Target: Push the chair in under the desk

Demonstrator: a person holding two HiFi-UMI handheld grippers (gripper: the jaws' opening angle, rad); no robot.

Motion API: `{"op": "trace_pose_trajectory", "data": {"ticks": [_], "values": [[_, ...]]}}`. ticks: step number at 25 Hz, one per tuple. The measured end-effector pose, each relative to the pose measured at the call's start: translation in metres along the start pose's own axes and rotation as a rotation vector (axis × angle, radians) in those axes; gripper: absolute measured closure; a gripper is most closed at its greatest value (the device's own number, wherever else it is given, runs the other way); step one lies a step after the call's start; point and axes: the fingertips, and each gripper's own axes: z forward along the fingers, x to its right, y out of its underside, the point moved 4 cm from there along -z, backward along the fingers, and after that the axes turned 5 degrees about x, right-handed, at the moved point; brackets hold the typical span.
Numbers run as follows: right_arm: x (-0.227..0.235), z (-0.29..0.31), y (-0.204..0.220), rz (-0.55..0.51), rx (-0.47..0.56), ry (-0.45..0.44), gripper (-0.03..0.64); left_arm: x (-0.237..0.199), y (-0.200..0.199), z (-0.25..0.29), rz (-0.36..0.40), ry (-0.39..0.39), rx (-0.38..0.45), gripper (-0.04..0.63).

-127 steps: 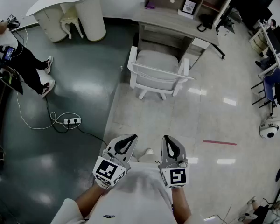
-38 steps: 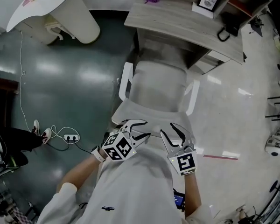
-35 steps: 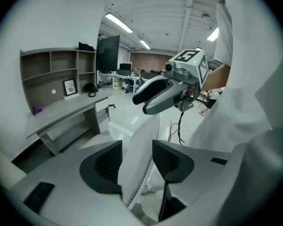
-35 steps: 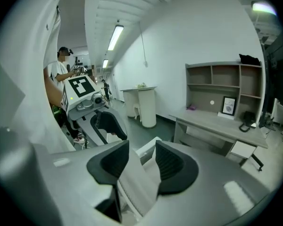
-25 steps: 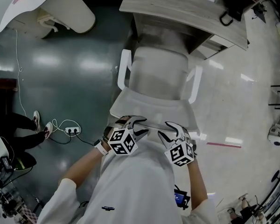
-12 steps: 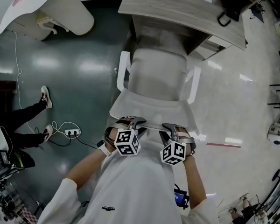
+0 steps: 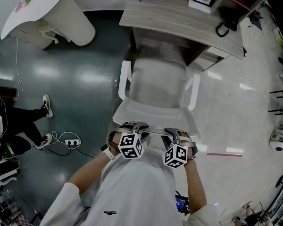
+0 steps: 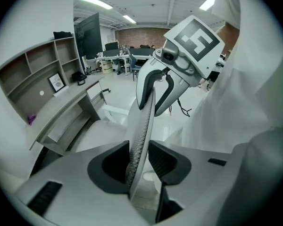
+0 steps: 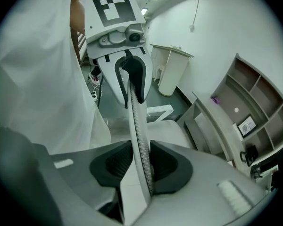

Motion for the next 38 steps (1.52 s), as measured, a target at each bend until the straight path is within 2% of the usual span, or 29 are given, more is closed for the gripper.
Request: {"op": "trace_pose_trajectory", "data": {"ticks": [8, 11, 17, 24, 35, 38], "values": [[0.047, 0.012, 0.001, 0.004, 0.005, 0.006, 0.489, -0.043, -0.014, 0.013, 0.015, -0.033, 0.011, 0.468], [0.056, 0.018, -0.005, 0.015, 0.008, 0.002, 0.491, -0.056, -0.011, 0.011, 0.039, -0.035, 0.014, 0.466], [0.072, 0.032, -0.019, -0.003, 0.024, 0.086, 0.494, -0.087, -0.006, 0.007, 0.078, -0.021, 0.016, 0.462], [0.098, 0.039, -0.024, 0.032, 0.017, 0.07, 0.494, -0.111, -0.01, 0.01, 0.146, -0.074, 0.04, 0.462], [0.155, 0.047, -0.012, -0.019, 0.028, 0.13, 0.494, -0.162, -0.037, 0.032, 0.139, -0.097, 0.041, 0.453], [0.172, 0.047, -0.008, -0.045, 0.036, 0.15, 0.494, -0.177, -0.046, 0.038, 0.11, -0.083, 0.034, 0.453]]}}
